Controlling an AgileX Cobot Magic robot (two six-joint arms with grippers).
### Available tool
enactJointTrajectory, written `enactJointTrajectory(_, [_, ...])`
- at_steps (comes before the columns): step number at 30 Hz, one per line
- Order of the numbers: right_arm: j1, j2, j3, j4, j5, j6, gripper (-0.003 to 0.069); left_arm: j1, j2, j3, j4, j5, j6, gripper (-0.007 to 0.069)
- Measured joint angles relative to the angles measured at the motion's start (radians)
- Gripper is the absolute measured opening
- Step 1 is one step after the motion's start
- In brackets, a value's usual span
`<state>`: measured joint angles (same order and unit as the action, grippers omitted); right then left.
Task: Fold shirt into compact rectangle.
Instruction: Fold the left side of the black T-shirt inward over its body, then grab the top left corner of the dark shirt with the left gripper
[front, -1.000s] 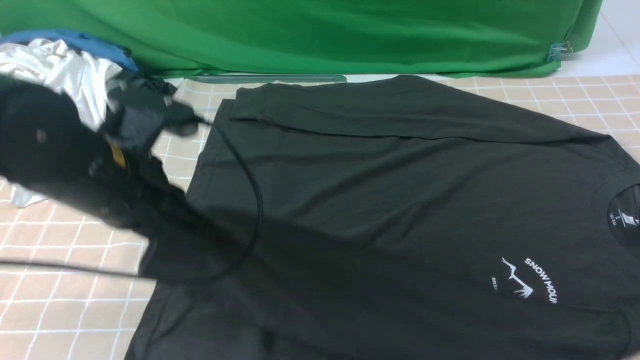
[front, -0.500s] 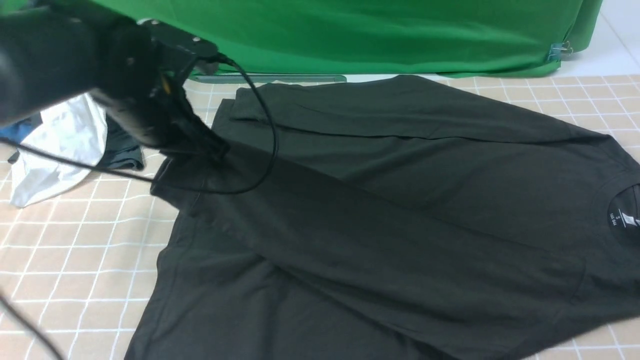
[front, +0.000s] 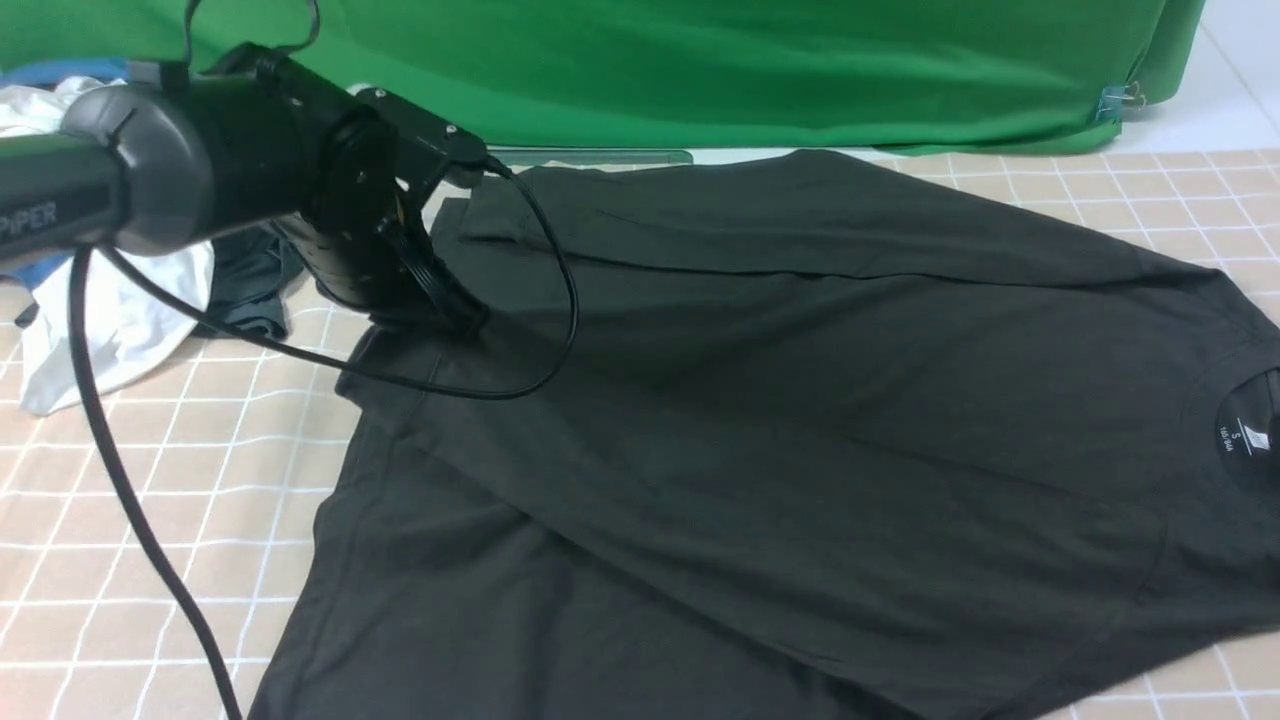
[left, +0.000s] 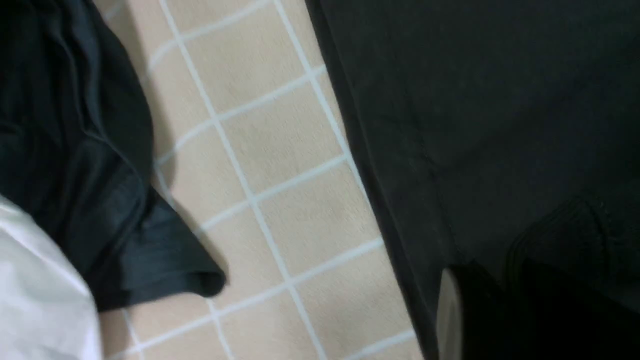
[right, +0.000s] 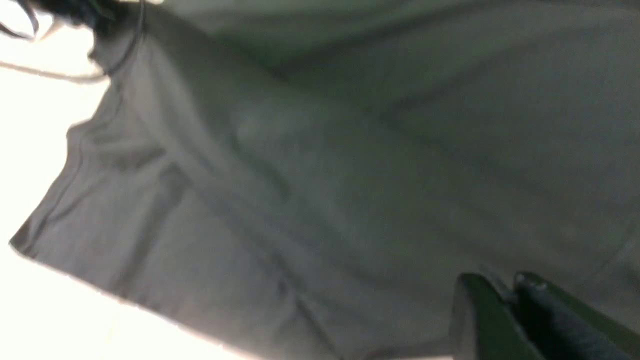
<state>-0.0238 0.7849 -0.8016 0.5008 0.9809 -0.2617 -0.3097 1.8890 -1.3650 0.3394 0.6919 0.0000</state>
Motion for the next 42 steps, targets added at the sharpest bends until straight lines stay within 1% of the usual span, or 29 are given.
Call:
enactJointTrajectory(1, [0.0,0.003,0.0,0.0,0.008,0.001,0.0135,0.0,0.0,-0.003,0.002,0.003,0.0,0.0179])
enactJointTrajectory(3, [0.0,0.051,0.0,-0.001,0.055,0.005,0.0158,0.0,-0.005,-0.043,0.004,0.081,-0.007,0.0263])
enactJointTrajectory(4, [0.0,0.07,0.0,-0.002,0.072,0.007,0.0167,0.0,-0.011,-0.06,-0.006,0.129,-0.009,0.0284])
enactJointTrajectory(5, [0.0,0.09,0.0,-0.002,0.091,0.007,0.0173,0.0,-0.019,-0.07,-0.021,0.168,-0.01,0.0295])
enactJointTrajectory(7, [0.008,0.141,0.0,-0.007,0.118,0.006,0.0182,0.0,-0.049,-0.074,-0.075,0.235,-0.014,0.0285])
enactJointTrajectory(8, [0.023,0.169,0.0,-0.017,0.123,0.006,0.0183,0.0,-0.086,-0.056,-0.129,0.252,-0.014,0.0255])
enactJointTrajectory(9, [0.031,0.173,0.0,-0.024,0.123,0.007,0.0183,0.0,-0.092,-0.051,-0.137,0.252,-0.014,0.0249])
enactJointTrajectory(10, [0.076,0.203,0.0,-0.053,0.123,0.031,0.0186,-0.001,-0.154,0.0,-0.203,0.235,-0.014,0.0185])
enactJointTrajectory(11, [0.115,0.219,0.0,-0.082,0.12,0.057,0.0189,-0.004,-0.201,0.044,-0.242,0.21,-0.014,0.0136])
enactJointTrajectory(12, [0.123,0.226,0.0,-0.095,0.119,0.063,0.019,-0.006,-0.21,0.054,-0.256,0.205,-0.014,0.0125])
enactJointTrajectory(13, [0.16,0.237,0.0,-0.125,0.111,0.091,0.0197,-0.011,-0.249,0.095,-0.277,0.184,-0.014,0.0088])
enactJointTrajectory(14, [0.241,0.258,0.0,-0.182,0.09,0.156,0.0213,-0.024,-0.329,0.186,-0.326,0.146,-0.014,0.0041])
enactJointTrajectory(16, [0.349,0.294,0.0,-0.271,0.057,0.25,0.0265,-0.045,-0.419,0.305,-0.381,0.113,-0.015,0.0016])
enactJointTrajectory(18, [0.455,0.335,0.0,-0.33,0.019,0.336,0.0341,-0.065,-0.486,0.421,-0.425,0.091,-0.031,0.0015])
enactJointTrajectory(21, [0.592,0.435,0.0,-0.404,-0.043,0.406,0.0472,-0.077,-0.521,0.559,-0.452,0.061,-0.085,0.0015])
enactJointTrajectory(22, [0.627,0.463,0.0,-0.415,-0.066,0.423,0.0511,-0.077,-0.52,0.599,-0.453,0.055,-0.1,0.0015])
enactJointTrajectory(23, [0.627,0.47,0.0,-0.418,-0.066,0.423,0.0511,-0.078,-0.517,0.613,-0.453,0.052,-0.102,0.0015])
enactJointTrajectory(24, [0.671,0.535,0.0,-0.433,-0.111,0.45,0.0563,-0.078,-0.506,0.66,-0.453,0.041,-0.112,0.0015])
enactJointTrajectory(26, [0.692,0.598,0.0,-0.439,-0.156,0.475,0.0586,-0.078,-0.486,0.699,-0.453,0.028,-0.117,0.0015])
enactJointTrajectory(28, [0.698,0.649,0.0,-0.444,-0.187,0.494,0.0591,-0.079,-0.463,0.718,-0.453,0.011,-0.121,0.0017])
enactJointTrajectory(35, [0.698,0.808,0.0,-0.458,-0.224,0.505,0.0574,-0.079,-0.398,0.727,-0.457,-0.001,-0.124,0.0019])
enactJointTrajectory(36, [0.698,0.827,0.0,-0.46,-0.225,0.505,0.0538,-0.079,-0.395,0.727,-0.458,-0.005,-0.124,0.0019])
enactJointTrajectory(38, [0.698,0.851,0.0,-0.464,-0.222,0.505,0.0401,-0.079,-0.395,0.727,-0.46,-0.009,-0.124,0.0019])
enactJointTrajectory(39, [0.698,0.853,-0.001,-0.469,-0.22,0.505,0.0312,-0.079,-0.395,0.727,-0.461,-0.011,-0.124,0.0019])
enactJointTrajectory(40, [0.698,0.853,-0.001,-0.47,-0.22,0.505,0.0293,-0.079,-0.395,0.727,-0.461,-0.011,-0.124,0.0019])
enactJointTrajectory(41, [0.698,0.854,-0.002,-0.473,-0.217,0.505,0.0141,-0.079,-0.395,0.727,-0.461,-0.012,-0.124,0.0019])
enactJointTrajectory(42, [0.698,0.854,-0.002,-0.473,-0.217,0.505,0.0141,-0.079,-0.395,0.727,-0.461,-0.013,-0.124,0.0019])
